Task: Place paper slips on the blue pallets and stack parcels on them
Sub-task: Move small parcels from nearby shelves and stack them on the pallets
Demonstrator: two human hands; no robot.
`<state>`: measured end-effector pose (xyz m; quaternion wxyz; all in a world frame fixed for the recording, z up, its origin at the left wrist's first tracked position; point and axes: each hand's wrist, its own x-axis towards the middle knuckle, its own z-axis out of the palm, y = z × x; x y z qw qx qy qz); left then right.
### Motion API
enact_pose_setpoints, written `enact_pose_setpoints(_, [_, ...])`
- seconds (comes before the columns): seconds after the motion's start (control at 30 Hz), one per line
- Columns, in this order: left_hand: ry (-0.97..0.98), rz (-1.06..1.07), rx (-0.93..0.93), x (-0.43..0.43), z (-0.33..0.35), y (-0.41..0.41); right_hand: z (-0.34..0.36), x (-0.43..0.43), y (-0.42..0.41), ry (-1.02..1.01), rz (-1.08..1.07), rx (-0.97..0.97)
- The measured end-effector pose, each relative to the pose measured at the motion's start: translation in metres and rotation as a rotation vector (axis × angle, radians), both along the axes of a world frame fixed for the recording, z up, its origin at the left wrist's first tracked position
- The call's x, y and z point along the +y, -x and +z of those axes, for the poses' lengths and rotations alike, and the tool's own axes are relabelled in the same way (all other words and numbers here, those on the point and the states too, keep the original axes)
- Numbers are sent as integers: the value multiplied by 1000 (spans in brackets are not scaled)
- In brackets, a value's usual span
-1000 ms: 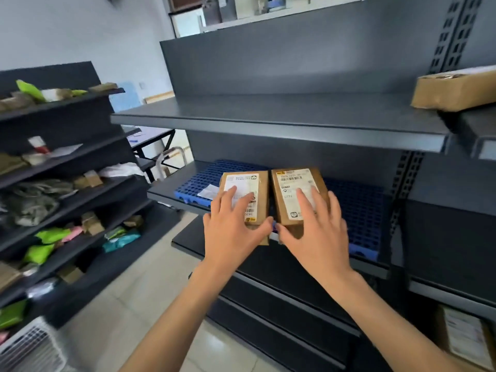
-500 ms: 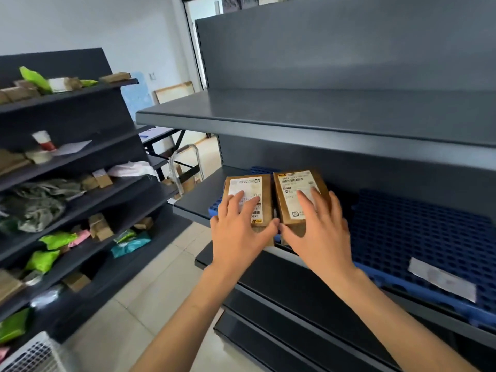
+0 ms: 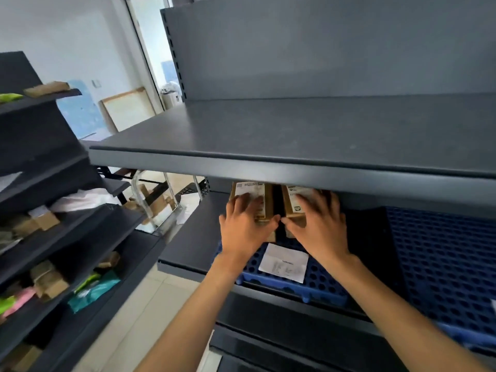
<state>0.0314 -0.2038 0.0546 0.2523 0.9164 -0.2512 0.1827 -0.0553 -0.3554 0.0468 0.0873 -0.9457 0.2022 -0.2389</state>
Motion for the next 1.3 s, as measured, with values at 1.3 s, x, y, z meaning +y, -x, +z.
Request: enact_pose_setpoints(1.3, [17,-486,-248,-61,20,-4,4,-22,25,-10,-151,161])
